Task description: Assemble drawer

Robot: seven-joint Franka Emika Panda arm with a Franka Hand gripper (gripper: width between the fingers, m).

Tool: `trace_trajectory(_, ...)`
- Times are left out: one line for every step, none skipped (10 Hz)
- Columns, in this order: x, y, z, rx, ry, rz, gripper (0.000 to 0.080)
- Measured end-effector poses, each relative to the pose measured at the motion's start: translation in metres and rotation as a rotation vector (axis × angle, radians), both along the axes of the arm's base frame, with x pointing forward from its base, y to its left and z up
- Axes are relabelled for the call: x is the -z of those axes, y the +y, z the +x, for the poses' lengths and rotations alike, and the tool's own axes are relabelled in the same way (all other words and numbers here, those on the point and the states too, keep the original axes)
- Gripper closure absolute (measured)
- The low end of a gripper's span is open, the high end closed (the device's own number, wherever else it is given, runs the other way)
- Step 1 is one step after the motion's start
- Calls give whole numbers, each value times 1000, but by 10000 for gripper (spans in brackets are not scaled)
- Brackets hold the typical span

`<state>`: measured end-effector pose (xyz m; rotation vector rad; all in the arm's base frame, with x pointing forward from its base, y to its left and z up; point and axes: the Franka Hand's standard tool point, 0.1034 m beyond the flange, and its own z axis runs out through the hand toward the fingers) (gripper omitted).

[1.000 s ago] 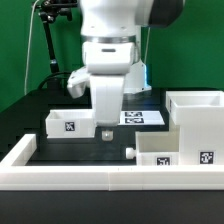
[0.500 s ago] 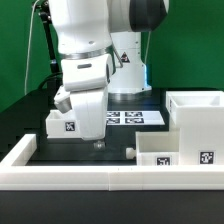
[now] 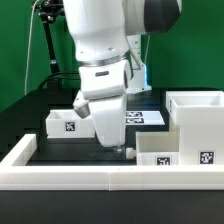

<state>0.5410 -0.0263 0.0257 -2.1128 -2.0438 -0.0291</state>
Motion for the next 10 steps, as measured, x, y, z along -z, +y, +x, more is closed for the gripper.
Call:
trace_trajectory(-1,9,0,14,4,3,150)
trace_trajectory(-2,19,1,28,8,7,150)
trace_trajectory(-2,28,2,41,12,10,150)
trace_trajectory(-1,37,3,64,17,11,150)
trace_trajectory(-2,44,4,80,19,12,150)
trace_trajectory(-4,50,5,90,20,13,150)
trace_trajectory(-5,49,5,90,18,12,150)
trace_trajectory(-6,47,5,93,19,11,150)
trace_trajectory(-6,43,5,100,20,10,150)
trace_trajectory(-7,39,3,104,21,9,150)
